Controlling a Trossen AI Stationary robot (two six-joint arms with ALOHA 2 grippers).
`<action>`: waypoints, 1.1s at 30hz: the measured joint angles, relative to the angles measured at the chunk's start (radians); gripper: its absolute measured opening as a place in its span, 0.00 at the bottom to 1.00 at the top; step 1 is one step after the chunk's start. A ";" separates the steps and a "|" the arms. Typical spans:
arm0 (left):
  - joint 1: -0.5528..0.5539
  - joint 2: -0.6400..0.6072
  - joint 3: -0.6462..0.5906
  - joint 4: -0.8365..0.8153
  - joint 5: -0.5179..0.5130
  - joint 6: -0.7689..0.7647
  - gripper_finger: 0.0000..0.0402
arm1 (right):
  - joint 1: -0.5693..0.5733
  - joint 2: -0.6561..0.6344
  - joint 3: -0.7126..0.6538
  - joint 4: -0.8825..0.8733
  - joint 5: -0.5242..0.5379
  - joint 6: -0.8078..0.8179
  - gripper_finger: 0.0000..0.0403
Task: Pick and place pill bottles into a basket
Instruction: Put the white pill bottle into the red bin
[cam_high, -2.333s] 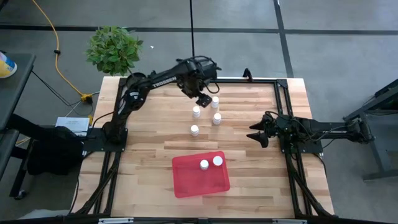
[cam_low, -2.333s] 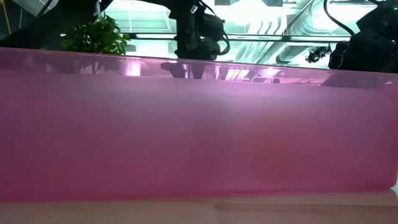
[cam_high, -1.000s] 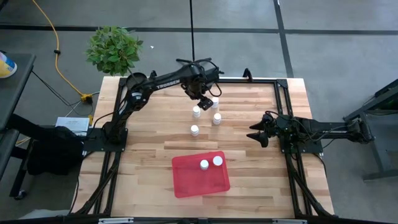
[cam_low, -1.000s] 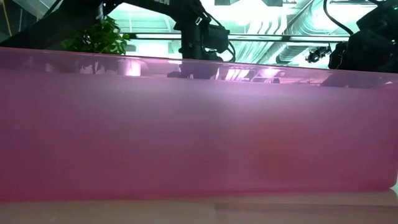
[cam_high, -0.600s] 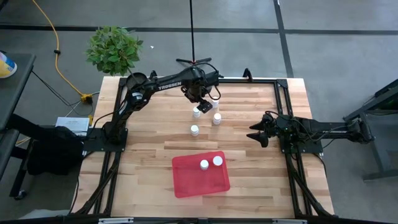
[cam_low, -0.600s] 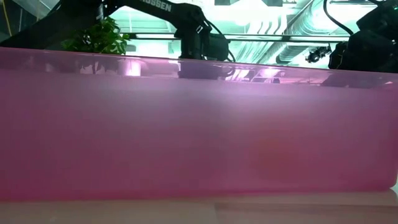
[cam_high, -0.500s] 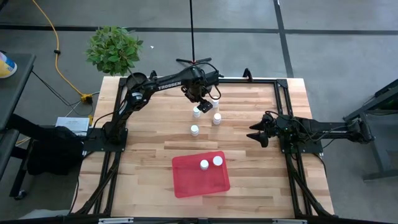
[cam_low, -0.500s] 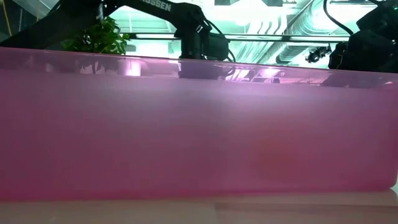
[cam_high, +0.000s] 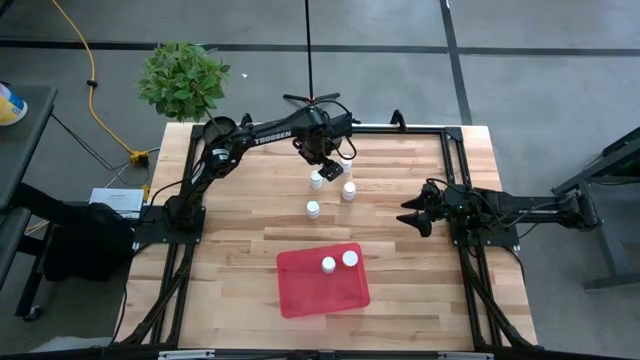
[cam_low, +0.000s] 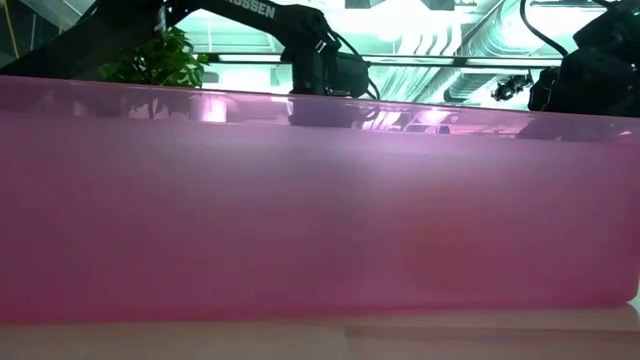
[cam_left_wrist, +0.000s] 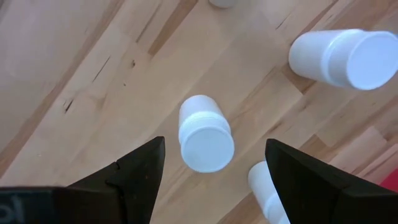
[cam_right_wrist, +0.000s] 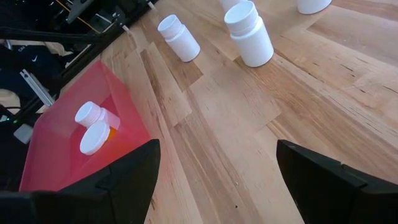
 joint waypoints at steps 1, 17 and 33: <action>0.000 0.000 0.000 -0.005 0.000 0.004 0.78 | 0.000 0.000 0.000 0.000 0.000 0.000 0.77; -0.009 -0.002 -0.174 0.101 0.041 -0.004 0.78 | 0.000 0.000 0.000 0.000 -0.001 0.016 0.77; -0.008 -0.001 -0.196 0.149 0.043 -0.004 0.78 | 0.000 0.000 0.000 -0.001 -0.001 0.018 0.77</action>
